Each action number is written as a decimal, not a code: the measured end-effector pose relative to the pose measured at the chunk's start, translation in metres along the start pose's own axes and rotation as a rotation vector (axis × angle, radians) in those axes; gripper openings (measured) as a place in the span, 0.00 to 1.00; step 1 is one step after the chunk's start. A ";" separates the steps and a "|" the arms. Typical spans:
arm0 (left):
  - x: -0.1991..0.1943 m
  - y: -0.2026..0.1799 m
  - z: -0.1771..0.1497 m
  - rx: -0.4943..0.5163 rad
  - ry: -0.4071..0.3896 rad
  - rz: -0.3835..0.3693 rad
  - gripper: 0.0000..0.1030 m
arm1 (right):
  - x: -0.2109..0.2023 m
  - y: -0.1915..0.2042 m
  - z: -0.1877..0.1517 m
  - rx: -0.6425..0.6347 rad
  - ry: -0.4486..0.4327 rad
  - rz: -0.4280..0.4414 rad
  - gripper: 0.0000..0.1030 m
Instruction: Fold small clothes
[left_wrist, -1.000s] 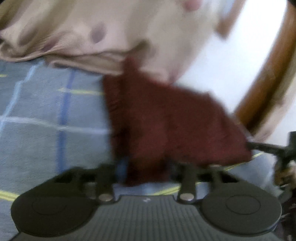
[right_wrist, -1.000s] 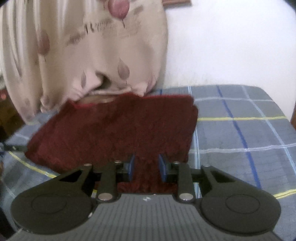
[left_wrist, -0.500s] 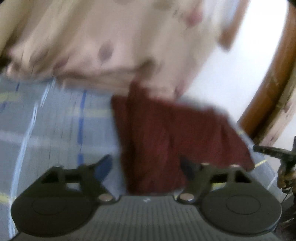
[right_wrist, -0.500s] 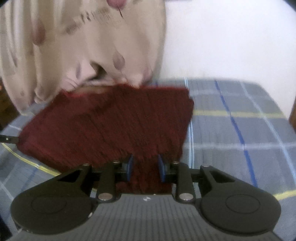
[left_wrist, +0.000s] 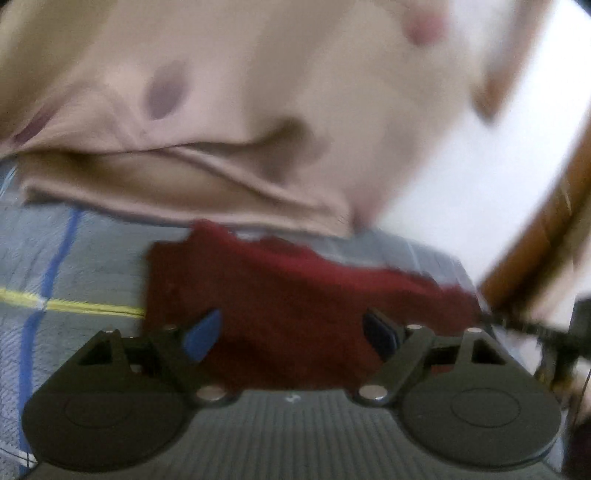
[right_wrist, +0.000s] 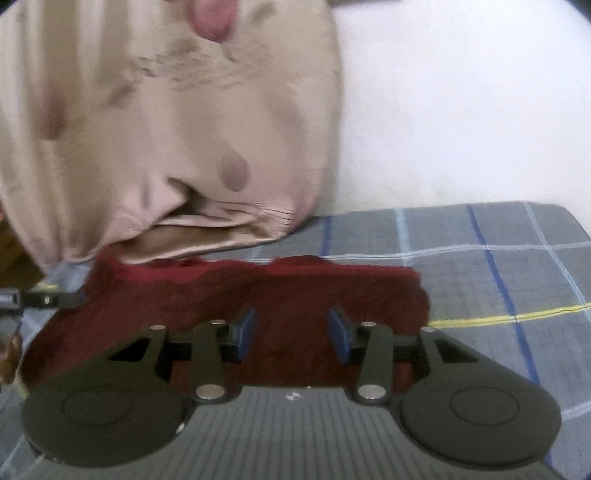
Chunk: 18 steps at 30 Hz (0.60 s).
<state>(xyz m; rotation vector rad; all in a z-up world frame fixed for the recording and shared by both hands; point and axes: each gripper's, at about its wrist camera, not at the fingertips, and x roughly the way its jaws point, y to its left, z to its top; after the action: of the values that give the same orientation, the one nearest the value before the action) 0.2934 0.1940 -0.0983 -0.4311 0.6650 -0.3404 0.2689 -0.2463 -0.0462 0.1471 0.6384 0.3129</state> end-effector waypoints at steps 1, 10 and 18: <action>0.000 0.009 -0.001 -0.036 -0.018 0.009 0.80 | 0.008 -0.006 0.000 0.021 0.012 -0.009 0.45; -0.001 0.014 -0.001 -0.020 -0.058 0.056 0.72 | 0.044 -0.026 -0.010 0.101 0.077 -0.107 0.43; -0.049 0.007 0.004 -0.038 -0.111 0.010 0.87 | -0.055 -0.025 -0.018 0.170 -0.208 0.064 0.51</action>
<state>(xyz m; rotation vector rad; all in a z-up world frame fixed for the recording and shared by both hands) 0.2610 0.2221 -0.0741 -0.4796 0.5662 -0.2927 0.2223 -0.2878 -0.0354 0.3595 0.4539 0.3005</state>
